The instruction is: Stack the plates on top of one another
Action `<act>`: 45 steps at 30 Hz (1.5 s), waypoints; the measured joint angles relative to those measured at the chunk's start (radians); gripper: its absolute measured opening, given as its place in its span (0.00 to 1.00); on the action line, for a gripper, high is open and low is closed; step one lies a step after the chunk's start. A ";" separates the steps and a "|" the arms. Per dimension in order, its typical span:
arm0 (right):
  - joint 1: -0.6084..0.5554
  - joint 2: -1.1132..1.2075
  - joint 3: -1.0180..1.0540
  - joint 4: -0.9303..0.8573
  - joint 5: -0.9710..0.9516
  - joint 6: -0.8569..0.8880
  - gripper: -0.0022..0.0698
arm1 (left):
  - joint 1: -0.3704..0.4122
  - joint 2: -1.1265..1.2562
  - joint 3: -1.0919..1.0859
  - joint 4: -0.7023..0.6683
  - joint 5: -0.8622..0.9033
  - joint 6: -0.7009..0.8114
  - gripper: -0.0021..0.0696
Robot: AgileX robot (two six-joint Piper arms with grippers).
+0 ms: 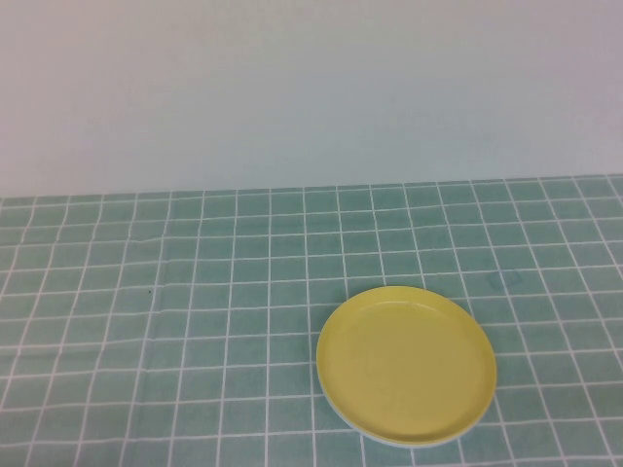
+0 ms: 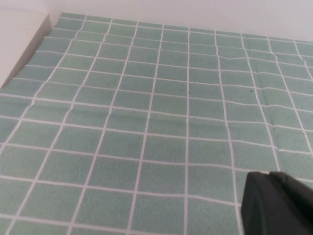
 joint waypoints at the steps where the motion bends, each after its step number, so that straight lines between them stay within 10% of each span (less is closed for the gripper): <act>1: 0.000 0.000 0.000 0.000 0.000 0.000 0.03 | 0.000 0.000 0.000 0.000 0.000 0.000 0.03; 12: -0.007 0.000 0.000 -0.080 -0.017 0.016 0.03 | 0.000 0.000 0.000 0.000 0.000 0.000 0.03; 21: -0.342 -0.083 0.213 0.098 -0.373 0.070 0.03 | 0.000 0.000 0.000 0.000 0.000 0.000 0.03; 30: -0.379 -0.103 0.399 0.106 -0.534 0.062 0.03 | 0.000 0.000 0.000 0.000 0.000 0.000 0.03; 45: -0.379 -0.179 0.399 0.304 -0.327 -0.371 0.03 | 0.000 0.000 0.000 0.000 0.000 0.000 0.03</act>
